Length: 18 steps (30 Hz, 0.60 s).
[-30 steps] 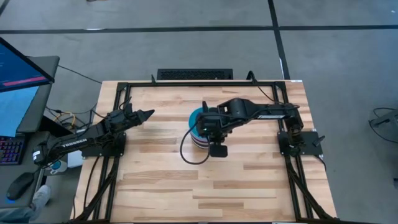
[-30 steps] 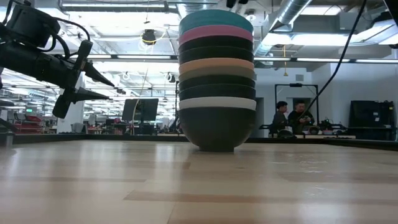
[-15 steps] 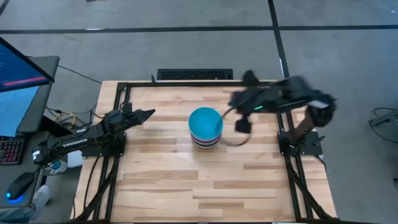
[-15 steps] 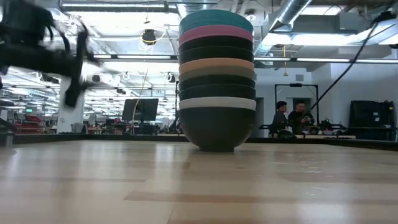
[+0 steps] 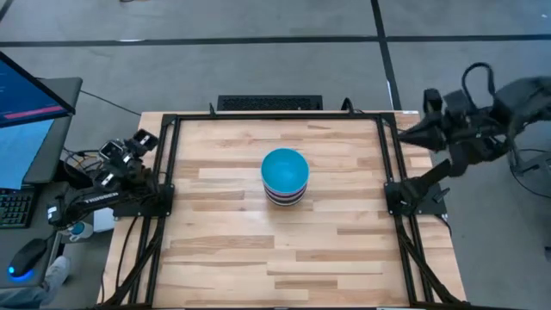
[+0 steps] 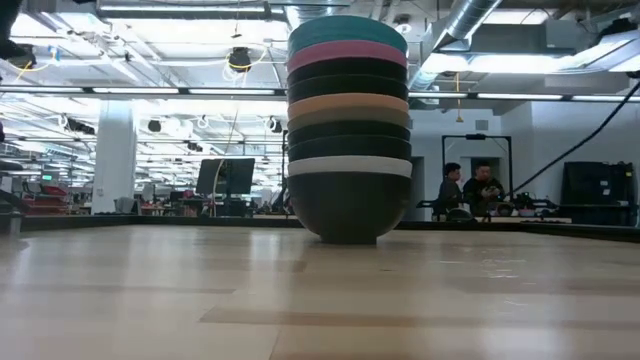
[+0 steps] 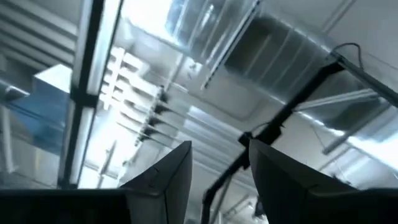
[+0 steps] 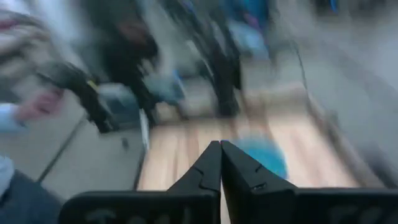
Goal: Nest bowls inside each other
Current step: Return to Home Position
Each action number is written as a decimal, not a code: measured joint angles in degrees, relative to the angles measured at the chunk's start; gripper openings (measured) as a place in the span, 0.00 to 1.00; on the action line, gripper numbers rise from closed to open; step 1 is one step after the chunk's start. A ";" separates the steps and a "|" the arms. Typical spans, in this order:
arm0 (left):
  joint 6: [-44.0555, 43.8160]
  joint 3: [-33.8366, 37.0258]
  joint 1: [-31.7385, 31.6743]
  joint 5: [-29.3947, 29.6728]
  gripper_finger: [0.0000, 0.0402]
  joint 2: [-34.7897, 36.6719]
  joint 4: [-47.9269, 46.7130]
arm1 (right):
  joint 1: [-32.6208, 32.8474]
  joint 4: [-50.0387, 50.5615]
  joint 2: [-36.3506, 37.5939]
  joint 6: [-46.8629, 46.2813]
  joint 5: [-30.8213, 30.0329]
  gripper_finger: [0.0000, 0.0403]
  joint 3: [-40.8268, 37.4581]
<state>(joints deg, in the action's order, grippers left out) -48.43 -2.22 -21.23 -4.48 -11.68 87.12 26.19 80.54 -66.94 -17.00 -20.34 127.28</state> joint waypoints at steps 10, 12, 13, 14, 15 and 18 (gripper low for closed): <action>-0.78 -0.10 -0.01 -5.74 0.38 1.21 -7.03 | 10.86 -41.86 23.13 37.21 16.45 0.08 -36.28; -0.78 -0.10 -0.02 -5.74 0.38 1.23 -6.99 | 11.39 -49.17 28.44 38.43 16.69 0.08 -46.99; -0.78 -0.10 0.00 -5.72 0.38 1.24 -7.04 | 11.51 -53.67 31.07 38.93 16.74 0.08 -52.79; -0.78 -0.10 0.00 -5.67 0.38 1.24 -7.33 | 11.52 -58.38 34.06 38.96 17.07 0.08 -58.57; -0.77 -0.10 0.00 -5.61 0.38 1.22 -7.51 | 11.50 -62.82 37.14 38.63 17.48 0.08 -64.16; 0.02 -0.10 0.00 -5.56 0.38 1.22 -8.40 | 11.05 -75.11 46.67 35.64 17.10 0.08 -78.98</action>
<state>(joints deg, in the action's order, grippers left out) -48.41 -2.33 -21.23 -10.04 -10.46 78.72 37.24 5.44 -20.27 18.64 -3.25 48.29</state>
